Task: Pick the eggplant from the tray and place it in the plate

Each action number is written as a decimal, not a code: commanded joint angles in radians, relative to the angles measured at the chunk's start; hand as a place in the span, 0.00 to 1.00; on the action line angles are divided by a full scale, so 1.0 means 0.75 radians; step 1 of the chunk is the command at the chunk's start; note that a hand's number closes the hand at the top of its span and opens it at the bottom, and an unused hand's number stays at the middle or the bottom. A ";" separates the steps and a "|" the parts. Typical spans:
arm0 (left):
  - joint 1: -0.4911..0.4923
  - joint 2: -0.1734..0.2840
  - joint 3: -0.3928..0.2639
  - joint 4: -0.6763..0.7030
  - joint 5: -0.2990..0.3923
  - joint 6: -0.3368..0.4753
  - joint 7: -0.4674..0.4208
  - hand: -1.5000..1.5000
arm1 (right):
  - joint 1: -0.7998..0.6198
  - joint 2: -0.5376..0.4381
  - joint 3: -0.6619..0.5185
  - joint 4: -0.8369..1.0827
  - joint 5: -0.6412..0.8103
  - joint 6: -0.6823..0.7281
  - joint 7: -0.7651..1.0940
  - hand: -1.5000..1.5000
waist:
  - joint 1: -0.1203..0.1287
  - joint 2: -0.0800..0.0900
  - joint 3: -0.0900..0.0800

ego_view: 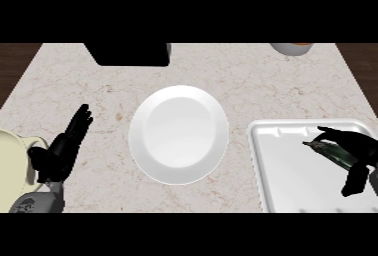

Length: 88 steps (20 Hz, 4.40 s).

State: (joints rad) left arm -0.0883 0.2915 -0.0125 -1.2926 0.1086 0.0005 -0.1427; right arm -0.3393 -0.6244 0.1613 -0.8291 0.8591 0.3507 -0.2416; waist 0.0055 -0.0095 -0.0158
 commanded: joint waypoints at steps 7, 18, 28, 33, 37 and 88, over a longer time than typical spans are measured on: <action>-0.001 -0.022 0.019 0.019 -0.031 -0.008 -0.017 0.50 | 0.021 0.054 -0.015 0.069 0.044 -0.137 -0.182 1.00 | -0.005 0.014 0.021; 0.139 0.011 0.077 -0.069 -0.003 0.026 0.019 0.50 | 0.466 0.400 -0.209 -0.589 -0.046 -0.695 0.343 1.00 | -0.136 -0.033 0.015; 0.106 0.020 0.083 -0.065 0.008 -0.004 0.025 0.50 | 0.877 0.505 -0.001 -1.533 0.167 -0.756 0.602 1.00 | -0.108 -0.011 0.013; 0.081 -0.018 0.049 -0.071 -0.011 0.001 0.022 0.50 | 1.045 0.588 0.155 -1.948 0.429 -0.782 0.772 1.00 | -0.061 0.001 0.017; 0.050 -0.007 0.059 -0.025 -0.023 -0.036 -0.030 0.50 | 0.978 0.680 0.385 -2.103 0.612 -0.585 0.937 1.00 | -0.021 0.011 0.019; -0.010 -0.087 0.088 -0.079 -0.092 -0.030 0.086 0.50 | -0.188 0.770 0.535 -0.746 -0.361 -1.979 1.243 0.00 | -0.019 0.014 0.025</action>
State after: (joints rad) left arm -0.0765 0.2364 0.0517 -1.3429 0.0386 -0.0381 -0.1118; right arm -0.5948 -0.0197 0.5749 -1.2587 0.6724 -1.0150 0.7737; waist 0.0070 0.0028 0.0019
